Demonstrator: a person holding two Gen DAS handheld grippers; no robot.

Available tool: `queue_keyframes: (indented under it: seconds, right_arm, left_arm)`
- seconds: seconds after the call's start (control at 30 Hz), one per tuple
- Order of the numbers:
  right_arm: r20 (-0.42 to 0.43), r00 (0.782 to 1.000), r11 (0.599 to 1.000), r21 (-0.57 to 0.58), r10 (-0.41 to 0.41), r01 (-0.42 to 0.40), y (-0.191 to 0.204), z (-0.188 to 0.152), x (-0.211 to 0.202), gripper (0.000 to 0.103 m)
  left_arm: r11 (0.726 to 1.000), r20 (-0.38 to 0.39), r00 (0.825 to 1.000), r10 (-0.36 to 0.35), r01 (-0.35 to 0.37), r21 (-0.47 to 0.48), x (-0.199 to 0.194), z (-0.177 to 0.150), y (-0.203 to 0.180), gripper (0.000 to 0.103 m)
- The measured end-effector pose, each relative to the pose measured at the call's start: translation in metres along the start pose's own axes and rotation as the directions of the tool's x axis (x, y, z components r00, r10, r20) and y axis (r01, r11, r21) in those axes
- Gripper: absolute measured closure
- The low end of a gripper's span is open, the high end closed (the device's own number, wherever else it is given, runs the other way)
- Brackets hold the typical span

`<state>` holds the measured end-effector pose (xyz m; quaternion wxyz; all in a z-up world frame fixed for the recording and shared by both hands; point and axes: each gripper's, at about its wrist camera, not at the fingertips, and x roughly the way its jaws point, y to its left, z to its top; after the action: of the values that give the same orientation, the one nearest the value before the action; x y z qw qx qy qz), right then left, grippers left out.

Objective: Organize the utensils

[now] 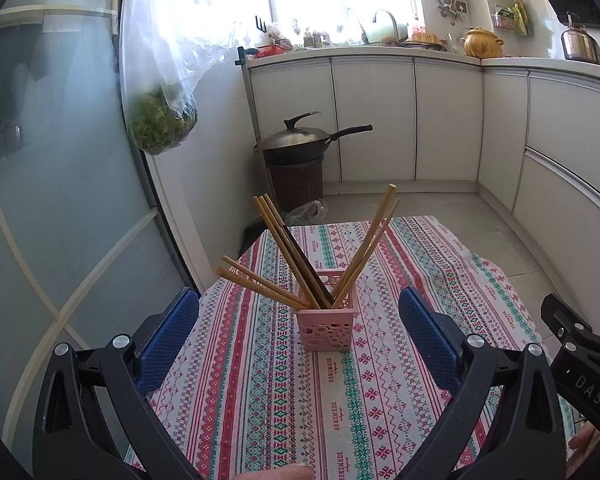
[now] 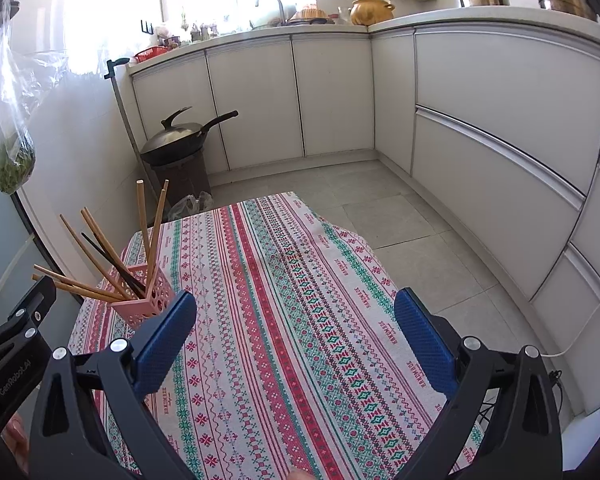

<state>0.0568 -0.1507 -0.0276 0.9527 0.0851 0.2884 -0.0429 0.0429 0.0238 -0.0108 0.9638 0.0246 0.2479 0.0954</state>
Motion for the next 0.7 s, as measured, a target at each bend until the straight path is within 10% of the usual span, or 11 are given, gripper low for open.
queue_keyframes:
  seconds: [0.7]
  right_arm:
    - [-0.002,1.0,1.0,-0.001,-0.001,0.001,0.0013,0.0013,-0.0001,0.007]
  left_arm:
    - [1.0,-0.01,1.0,0.002,-0.002,0.001,0.001,-0.0009,-0.0007,0.007]
